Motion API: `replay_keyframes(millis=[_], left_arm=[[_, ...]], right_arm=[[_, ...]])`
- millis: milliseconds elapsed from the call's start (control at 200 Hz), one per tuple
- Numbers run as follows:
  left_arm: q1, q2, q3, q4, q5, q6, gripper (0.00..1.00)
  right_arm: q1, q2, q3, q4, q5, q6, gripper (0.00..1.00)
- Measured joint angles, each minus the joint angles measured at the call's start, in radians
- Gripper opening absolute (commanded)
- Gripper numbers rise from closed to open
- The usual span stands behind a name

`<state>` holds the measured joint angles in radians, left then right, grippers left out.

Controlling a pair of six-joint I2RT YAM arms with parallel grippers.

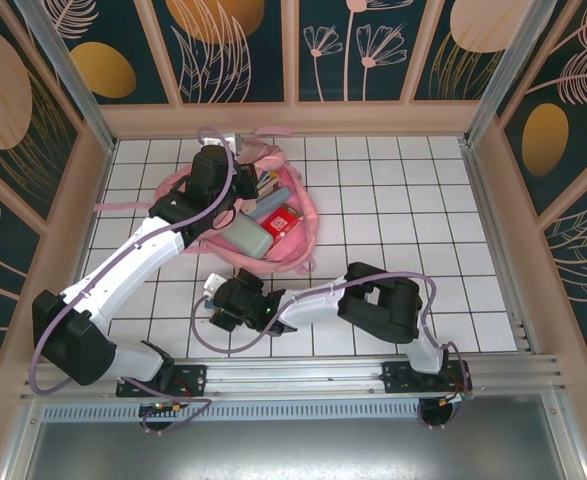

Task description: Pack the student bag

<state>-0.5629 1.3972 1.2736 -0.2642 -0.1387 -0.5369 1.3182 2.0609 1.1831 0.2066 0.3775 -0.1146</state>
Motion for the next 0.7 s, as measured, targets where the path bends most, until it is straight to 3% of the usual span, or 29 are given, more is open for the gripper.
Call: replay_keyframes(millis=[105,220,315,470,596,701], left_arm=[[0.0,-0.004,-0.005,0.0,0.0,0.0,0.0],[0.0,-0.007,-0.006,0.0,0.0,0.001,0.0],[0.0,-0.007,-0.006,0.0,-0.001,0.001,0.0],[0.0,-0.008,-0.006,-0.001,-0.003,0.001,0.0],[0.0,-0.008,-0.006,-0.001,-0.003,0.001,0.0],[0.0,-0.008,-0.006,0.0,-0.003,0.001,0.0]], right_arm=[[-0.015,0.017,0.024,0.0,-0.005,-0.011,0.93],[-0.042,0.036,0.048,-0.005,-0.011,-0.008,0.65],[-0.063,0.038,0.055,-0.015,-0.019,-0.01,0.61],[-0.065,0.032,0.054,-0.021,-0.042,-0.002,0.29],[-0.064,0.004,0.044,-0.023,-0.061,0.025,0.11],[-0.064,-0.035,0.027,-0.029,-0.065,0.035,0.02]])
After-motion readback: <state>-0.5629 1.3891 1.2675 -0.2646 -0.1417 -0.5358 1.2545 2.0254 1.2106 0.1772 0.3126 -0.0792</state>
